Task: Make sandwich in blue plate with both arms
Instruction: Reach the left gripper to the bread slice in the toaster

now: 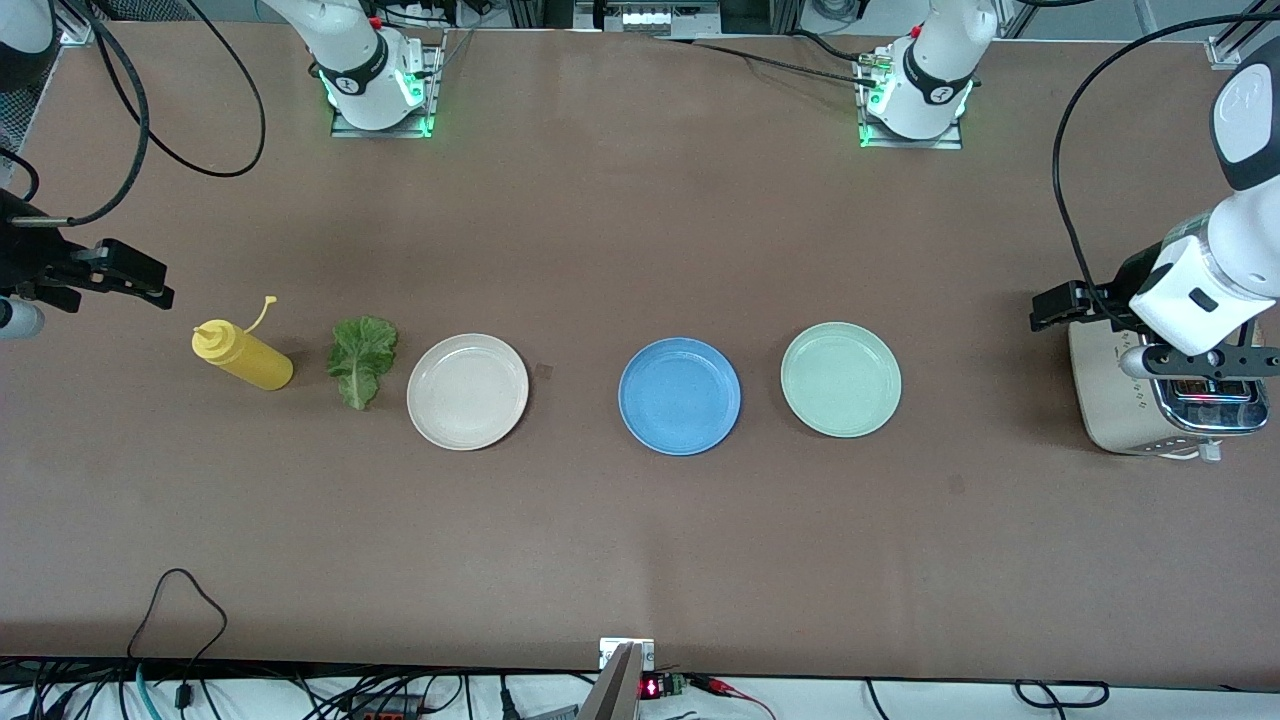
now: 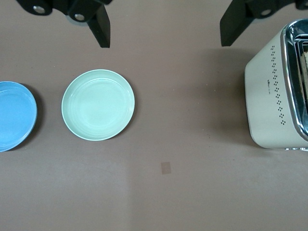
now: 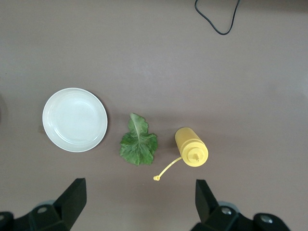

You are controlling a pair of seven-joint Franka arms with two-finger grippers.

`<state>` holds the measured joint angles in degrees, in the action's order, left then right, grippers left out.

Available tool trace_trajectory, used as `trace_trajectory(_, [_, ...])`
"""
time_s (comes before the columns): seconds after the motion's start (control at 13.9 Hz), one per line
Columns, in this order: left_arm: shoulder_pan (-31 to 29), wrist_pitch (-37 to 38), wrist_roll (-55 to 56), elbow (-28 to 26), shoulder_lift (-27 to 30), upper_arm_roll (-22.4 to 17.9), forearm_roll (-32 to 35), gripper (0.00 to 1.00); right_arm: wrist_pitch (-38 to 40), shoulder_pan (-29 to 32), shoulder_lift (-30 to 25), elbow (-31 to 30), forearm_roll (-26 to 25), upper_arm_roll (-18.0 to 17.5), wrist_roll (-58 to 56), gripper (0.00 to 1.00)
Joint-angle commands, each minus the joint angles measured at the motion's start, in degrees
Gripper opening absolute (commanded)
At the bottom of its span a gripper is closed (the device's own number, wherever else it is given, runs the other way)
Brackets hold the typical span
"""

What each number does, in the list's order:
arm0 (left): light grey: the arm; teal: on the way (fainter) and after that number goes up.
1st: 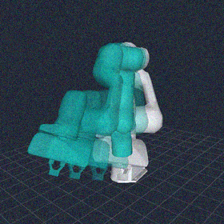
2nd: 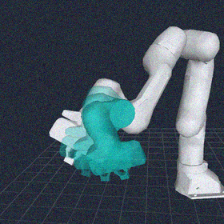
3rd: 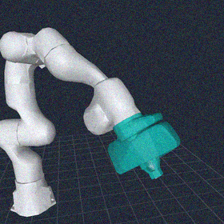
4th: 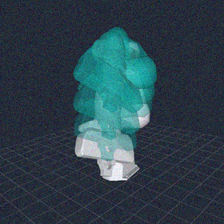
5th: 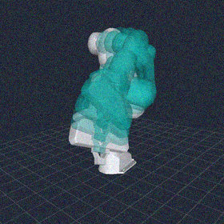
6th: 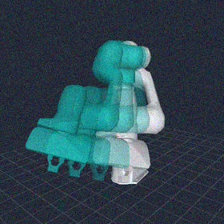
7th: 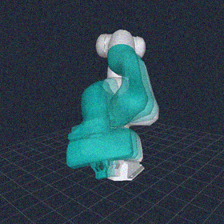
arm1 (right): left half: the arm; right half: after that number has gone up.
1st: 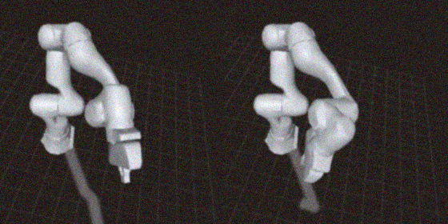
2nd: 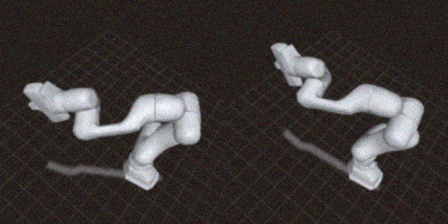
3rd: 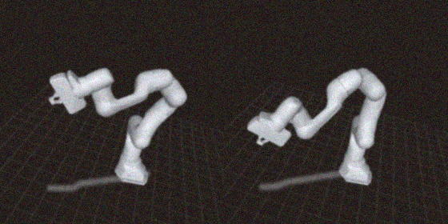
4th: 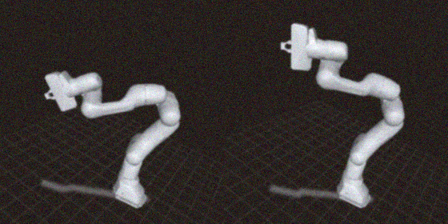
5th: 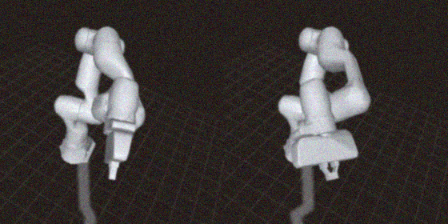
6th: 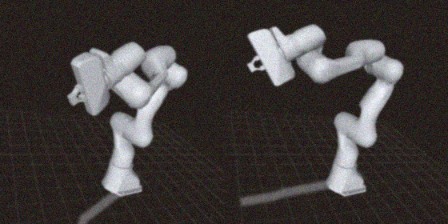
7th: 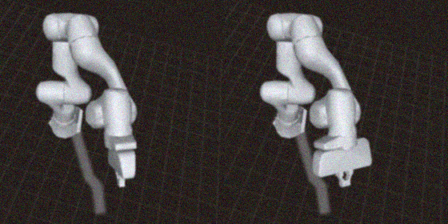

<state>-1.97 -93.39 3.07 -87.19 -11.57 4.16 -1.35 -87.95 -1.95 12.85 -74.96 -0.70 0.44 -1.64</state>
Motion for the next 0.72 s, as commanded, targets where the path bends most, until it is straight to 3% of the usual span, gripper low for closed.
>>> trace_trajectory(0.0, [0.0, -0.8, 0.4, -2.4, 1.9, 0.1, 1.0, 1.0, 0.9, 0.0, 0.2, 1.3, -0.1, -0.2, 0.9, 1.0])
trace_trajectory(0.65, [-0.9, -3.3, 0.1, -1.9, 0.6, -0.5, 1.0, 1.0, 1.8, -0.3, 0.5, 1.0, -0.3, -0.2, 0.5, 1.0])
